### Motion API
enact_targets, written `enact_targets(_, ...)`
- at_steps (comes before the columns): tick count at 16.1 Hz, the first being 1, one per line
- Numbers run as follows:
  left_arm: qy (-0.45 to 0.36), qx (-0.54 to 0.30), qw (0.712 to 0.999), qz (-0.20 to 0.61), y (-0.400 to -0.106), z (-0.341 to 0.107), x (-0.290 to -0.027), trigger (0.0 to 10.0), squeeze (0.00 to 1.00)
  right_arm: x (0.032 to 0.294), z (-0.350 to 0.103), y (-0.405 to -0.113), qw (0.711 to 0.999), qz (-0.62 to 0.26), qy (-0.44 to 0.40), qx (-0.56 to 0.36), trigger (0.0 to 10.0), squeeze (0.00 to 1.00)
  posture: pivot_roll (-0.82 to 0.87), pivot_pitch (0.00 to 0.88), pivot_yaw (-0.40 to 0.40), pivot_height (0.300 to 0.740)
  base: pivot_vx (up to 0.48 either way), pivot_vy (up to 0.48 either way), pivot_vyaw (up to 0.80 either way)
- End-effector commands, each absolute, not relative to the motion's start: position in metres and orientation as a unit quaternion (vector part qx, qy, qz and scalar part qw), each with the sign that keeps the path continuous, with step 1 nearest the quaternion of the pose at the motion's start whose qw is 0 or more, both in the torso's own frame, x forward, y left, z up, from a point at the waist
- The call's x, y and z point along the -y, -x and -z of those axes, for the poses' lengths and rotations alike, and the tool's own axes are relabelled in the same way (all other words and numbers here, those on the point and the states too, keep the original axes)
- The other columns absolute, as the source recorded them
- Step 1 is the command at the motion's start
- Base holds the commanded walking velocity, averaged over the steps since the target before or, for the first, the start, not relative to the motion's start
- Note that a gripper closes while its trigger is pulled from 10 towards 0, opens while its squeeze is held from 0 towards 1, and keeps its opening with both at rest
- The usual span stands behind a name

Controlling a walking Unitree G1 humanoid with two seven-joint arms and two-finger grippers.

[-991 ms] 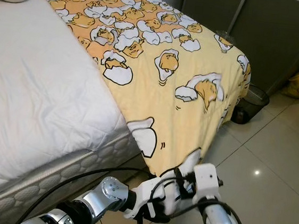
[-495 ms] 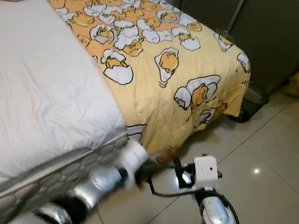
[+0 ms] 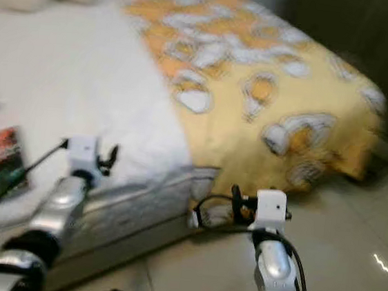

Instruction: Clean up the room

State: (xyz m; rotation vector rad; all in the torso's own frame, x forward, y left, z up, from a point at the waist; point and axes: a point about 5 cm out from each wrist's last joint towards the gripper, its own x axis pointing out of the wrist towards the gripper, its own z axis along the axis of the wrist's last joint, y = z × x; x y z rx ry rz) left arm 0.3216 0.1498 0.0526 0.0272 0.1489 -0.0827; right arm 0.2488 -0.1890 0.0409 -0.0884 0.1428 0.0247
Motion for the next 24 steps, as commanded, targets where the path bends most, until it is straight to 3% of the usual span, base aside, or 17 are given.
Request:
enact_targets(1,-0.011,-0.061,0.996,0.060,-0.327,-0.061,-0.124,10.0,0.00,0.195,-0.041,-0.254,0.997,0.003,0.045,-0.069,10.0,0.00,-0.01,0.000,0.045,0.720,0.000,-0.442,0.69)
enact_targets(4,0.009,-0.087,0.995,0.054,-0.329,-0.059,-0.115,10.0,0.00,0.195,-0.045,-0.262,0.997,0.008,0.046,-0.055,10.0,0.00,-0.04,0.000,0.061,0.720,0.000,-0.442,0.69)
enact_targets(10,-0.014,-0.113,0.992,0.060,-0.327,-0.050,-0.122,10.0,0.00,0.192,-0.037,-0.256,0.998,0.008,0.032,-0.062,10.0,0.00,0.00,0.000,0.037,0.720,0.000,-0.347,0.67)
enact_targets(15,-0.037,-0.069,0.995,0.063,-0.323,-0.058,-0.157,10.0,0.00,0.184,-0.034,-0.256,0.998,-0.005,0.012,-0.059,10.0,0.00,0.05,0.000,0.030,0.720,0.000,0.000,0.64)
enact_targets(20,-0.035,-0.052,0.997,0.054,-0.320,-0.060,-0.157,10.0,0.00,0.181,-0.043,-0.277,0.999,-0.013,-0.003,-0.044,10.0,0.00,0.09,0.000,0.006,0.720,0.000,0.000,0.64)
enact_targets(22,-0.067,0.008,0.995,0.075,-0.299,-0.070,-0.185,10.0,0.00,0.186,-0.042,-0.263,0.999,-0.014,-0.010,-0.031,10.0,0.00,0.10,0.000,-0.005,0.720,0.000,0.000,0.63)
enact_targets(24,-0.049,0.020,0.995,0.079,-0.296,-0.077,-0.183,10.0,0.00,0.184,-0.039,-0.251,0.999,-0.023,0.002,-0.027,10.0,0.00,0.10,0.000,0.006,0.720,0.000,0.000,0.63)
